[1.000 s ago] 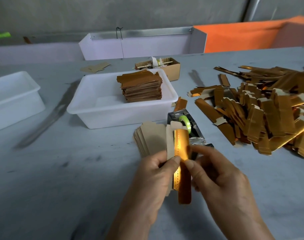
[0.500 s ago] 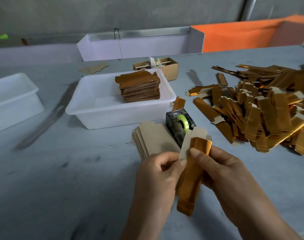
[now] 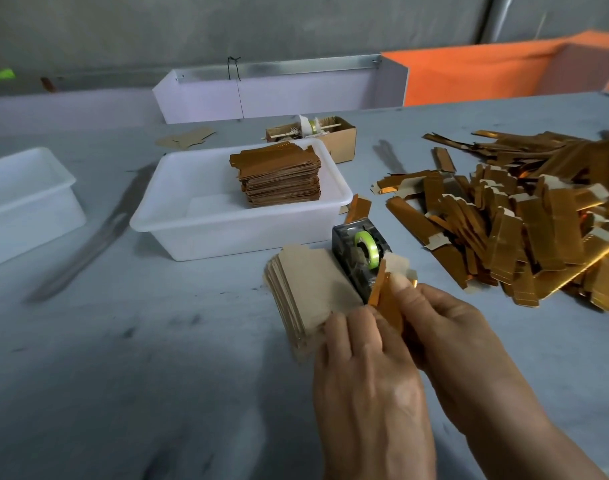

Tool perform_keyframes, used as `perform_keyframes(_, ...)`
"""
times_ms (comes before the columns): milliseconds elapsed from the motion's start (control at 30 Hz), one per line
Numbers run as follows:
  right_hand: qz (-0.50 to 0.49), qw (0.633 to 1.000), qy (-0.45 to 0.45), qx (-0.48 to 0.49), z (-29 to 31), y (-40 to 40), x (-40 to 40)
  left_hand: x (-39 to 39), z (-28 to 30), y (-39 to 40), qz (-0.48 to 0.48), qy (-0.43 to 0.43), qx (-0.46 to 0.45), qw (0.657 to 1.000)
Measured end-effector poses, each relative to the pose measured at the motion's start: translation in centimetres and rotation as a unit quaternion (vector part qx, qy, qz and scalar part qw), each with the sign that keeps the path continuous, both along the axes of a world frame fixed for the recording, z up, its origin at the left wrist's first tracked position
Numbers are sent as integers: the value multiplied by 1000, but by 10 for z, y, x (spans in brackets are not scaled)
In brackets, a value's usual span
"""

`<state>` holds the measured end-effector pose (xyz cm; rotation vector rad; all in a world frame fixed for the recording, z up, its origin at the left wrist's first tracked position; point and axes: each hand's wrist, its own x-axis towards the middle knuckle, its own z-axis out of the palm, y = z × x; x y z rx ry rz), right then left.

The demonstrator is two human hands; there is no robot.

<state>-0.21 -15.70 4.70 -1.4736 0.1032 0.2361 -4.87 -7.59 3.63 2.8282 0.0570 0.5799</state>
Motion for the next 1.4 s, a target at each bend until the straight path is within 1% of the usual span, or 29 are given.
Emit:
perform_keyframes(67,-7,1000,-10,-25,-2,-1,-1,0,-3,1,-13,29,-21,999)
perform_keyframes(100,-19,999,-11,-37,-4,-2,-1,1,-4,2,-24,28,-57,998)
perform_keyframes(167,-37,998,-3,-44,-7,-4,1,2,-3,6,-23,31,-192,981)
perform_keyframes(200,-38,999,0,-38,-8,-6,1,4,-2,10,2,45,-273,961)
perform_keyframes(233,-38,999,3,-28,-9,-7,2,6,-5,14,26,66,-368,927)
perform_keyframes(267,-39,999,4,-15,-9,-8,2,8,-8,18,34,97,-466,879)
perform_keyframes(300,-40,999,6,-4,-9,-9,2,9,-9,22,31,124,-529,839)
perform_keyframes(333,-43,999,6,3,-8,-9,2,10,-9,27,21,145,-560,815)
perform_keyframes(400,-55,998,0,-12,-8,-7,3,11,-7,32,-2,180,-591,787)
perform_keyframes(467,-67,993,-31,-95,-7,-5,5,12,-7,34,-23,210,-611,763)
perform_keyframes(500,-65,985,-58,-151,-7,-4,7,13,-7,34,-29,214,-613,760)
perform_keyframes(567,-68,964,-114,-230,-4,-6,11,14,-8,35,-15,189,-613,767)
perform_keyframes(633,-96,948,-158,-257,-2,-15,19,16,-10,36,16,144,-625,767)
perform_keyframes(700,-100,934,-170,-298,-2,-28,32,17,-13,37,47,117,-645,754)
perform_keyframes(733,-83,933,-159,-313,-4,-33,37,18,-14,36,58,112,-654,746)
perform_keyframes(833,0,956,-72,-285,-9,-37,46,22,-17,34,74,107,-678,724)
perform_keyframes(933,26,963,-28,-265,-12,-32,49,27,-18,31,79,94,-695,708)
perform_keyframes(1267,42,967,10,-251,-7,-25,55,37,-21,27,99,88,-730,670)
perform_keyframes(1333,38,968,0,-249,-8,-23,55,38,-22,25,100,93,-729,671)
perform_keyframes(1400,23,964,-31,-262,-8,-20,53,39,-23,24,97,97,-727,673)
